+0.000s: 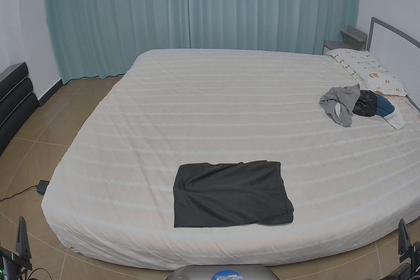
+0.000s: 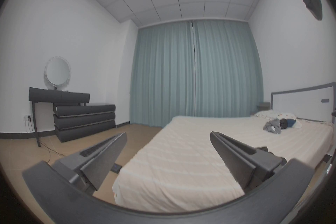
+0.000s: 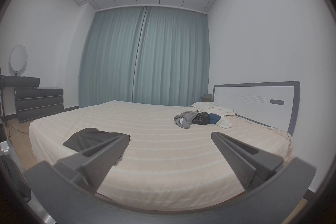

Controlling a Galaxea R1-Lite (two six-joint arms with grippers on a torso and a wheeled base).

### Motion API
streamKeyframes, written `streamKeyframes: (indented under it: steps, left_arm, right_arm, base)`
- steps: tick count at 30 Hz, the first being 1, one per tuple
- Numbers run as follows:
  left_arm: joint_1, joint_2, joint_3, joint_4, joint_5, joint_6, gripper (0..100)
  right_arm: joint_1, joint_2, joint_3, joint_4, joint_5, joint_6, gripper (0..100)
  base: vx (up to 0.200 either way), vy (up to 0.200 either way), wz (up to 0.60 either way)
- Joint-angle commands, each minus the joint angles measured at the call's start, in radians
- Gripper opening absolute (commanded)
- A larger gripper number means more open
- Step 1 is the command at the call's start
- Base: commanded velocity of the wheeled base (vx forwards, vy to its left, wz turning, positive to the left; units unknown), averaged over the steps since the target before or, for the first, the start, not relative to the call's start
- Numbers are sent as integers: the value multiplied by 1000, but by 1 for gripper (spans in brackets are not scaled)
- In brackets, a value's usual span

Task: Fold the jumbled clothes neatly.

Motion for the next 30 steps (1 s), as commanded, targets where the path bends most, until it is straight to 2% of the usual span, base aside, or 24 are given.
streamKeyframes:
  steps: [1, 5, 10, 13, 15, 17, 19, 21, 26, 30]
  left_arm:
    - [1, -9, 20, 95, -37, -22, 100]
    - [1, -9, 19, 114, -55, -75, 100]
    - [1, -9, 19, 128, -84, -80, 100]
    - [-1, -9, 19, 130, -141, -60, 100]
    - [-1, -9, 19, 153, -183, -25, 100]
    - [1, -9, 17, 173, -206, 1, 100]
    - [-1, -9, 17, 171, -204, 9, 100]
    - [-1, -9, 17, 171, -206, 9, 100]
    - [-1, -9, 17, 173, -209, 15, 100]
    - [-2, -9, 16, 174, -249, 6, 100]
  right_arm:
    - [0, -9, 17, 9, -2, 8, 100]
    - [-2, -9, 9, 40, -10, 50, 100]
    - [-2, -9, 3, 55, -43, 71, 100]
    - [-2, -9, 4, 52, -37, 73, 100]
    - [-2, -9, 4, 49, -5, 68, 100]
    - [-2, -9, 6, 46, 58, 64, 100]
    - [-2, -9, 15, 64, 113, 61, 100]
    - [0, -9, 18, 72, 130, 73, 100]
    - [-2, -9, 18, 74, 124, 91, 100]
    - [1, -9, 18, 72, 133, 93, 100]
  base:
    - [0, 0, 0]
    - [0, 0, 0]
    - [0, 0, 0]
    - [0, 0, 0]
    - [0, 0, 0]
    - [0, 0, 0]
    - [0, 0, 0]
    - [0, 0, 0]
    - [0, 0, 0]
    - [0, 0, 0]
